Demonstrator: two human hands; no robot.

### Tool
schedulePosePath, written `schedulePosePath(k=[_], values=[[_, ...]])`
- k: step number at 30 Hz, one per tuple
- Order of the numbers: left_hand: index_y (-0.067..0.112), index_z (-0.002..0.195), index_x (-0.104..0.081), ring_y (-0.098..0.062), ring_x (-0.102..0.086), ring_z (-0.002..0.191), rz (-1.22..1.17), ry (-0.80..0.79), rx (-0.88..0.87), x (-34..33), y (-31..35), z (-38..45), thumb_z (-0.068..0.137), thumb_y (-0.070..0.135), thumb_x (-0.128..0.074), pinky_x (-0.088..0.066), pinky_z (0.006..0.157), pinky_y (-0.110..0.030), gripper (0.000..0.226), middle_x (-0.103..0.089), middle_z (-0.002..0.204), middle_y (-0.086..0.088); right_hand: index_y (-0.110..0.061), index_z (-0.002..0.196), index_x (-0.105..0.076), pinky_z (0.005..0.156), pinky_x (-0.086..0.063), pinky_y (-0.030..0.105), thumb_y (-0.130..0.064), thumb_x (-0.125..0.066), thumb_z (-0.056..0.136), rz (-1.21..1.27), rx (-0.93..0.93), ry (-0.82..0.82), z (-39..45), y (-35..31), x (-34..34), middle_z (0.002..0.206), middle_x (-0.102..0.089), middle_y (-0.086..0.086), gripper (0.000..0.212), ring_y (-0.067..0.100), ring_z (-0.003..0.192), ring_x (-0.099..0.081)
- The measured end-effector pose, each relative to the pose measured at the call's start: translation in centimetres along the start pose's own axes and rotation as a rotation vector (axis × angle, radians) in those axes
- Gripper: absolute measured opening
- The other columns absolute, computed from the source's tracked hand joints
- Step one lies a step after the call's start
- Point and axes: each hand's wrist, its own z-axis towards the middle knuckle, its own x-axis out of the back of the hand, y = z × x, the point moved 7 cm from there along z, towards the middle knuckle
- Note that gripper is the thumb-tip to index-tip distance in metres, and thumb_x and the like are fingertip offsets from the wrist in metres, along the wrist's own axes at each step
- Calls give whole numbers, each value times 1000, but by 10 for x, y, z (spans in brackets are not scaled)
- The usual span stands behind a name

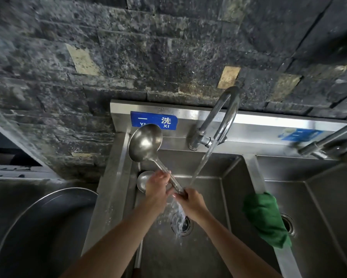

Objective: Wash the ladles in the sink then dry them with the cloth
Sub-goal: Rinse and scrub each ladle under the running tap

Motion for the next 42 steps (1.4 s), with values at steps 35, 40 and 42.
schedulePosePath(k=[35,40,42], values=[[13,119,-47,-24,-63,80,187,251,258,-15,-144,7,97,-10,-37,-59,63,-35,34,-52,119,-11,-21,98,-62,74,-52,38,-53,-52,93,-475,-126,-76,-99,151,94,99,-72,2,34,31,96,-70],[9,125,-50,-21,-64,86,196,255,235,-13,-146,1,96,-9,-41,-63,70,-37,35,-56,121,-12,-24,115,-63,74,-52,37,-35,-49,99,-448,-20,-120,-64,117,68,110,-72,4,24,32,101,-70],[13,126,-51,-19,-63,92,246,236,205,-14,-140,1,96,-7,-40,-60,84,-39,38,-57,121,-9,-24,119,-61,77,-53,39,-33,-49,101,-430,33,-128,-52,104,57,114,-71,4,24,32,104,-70]])
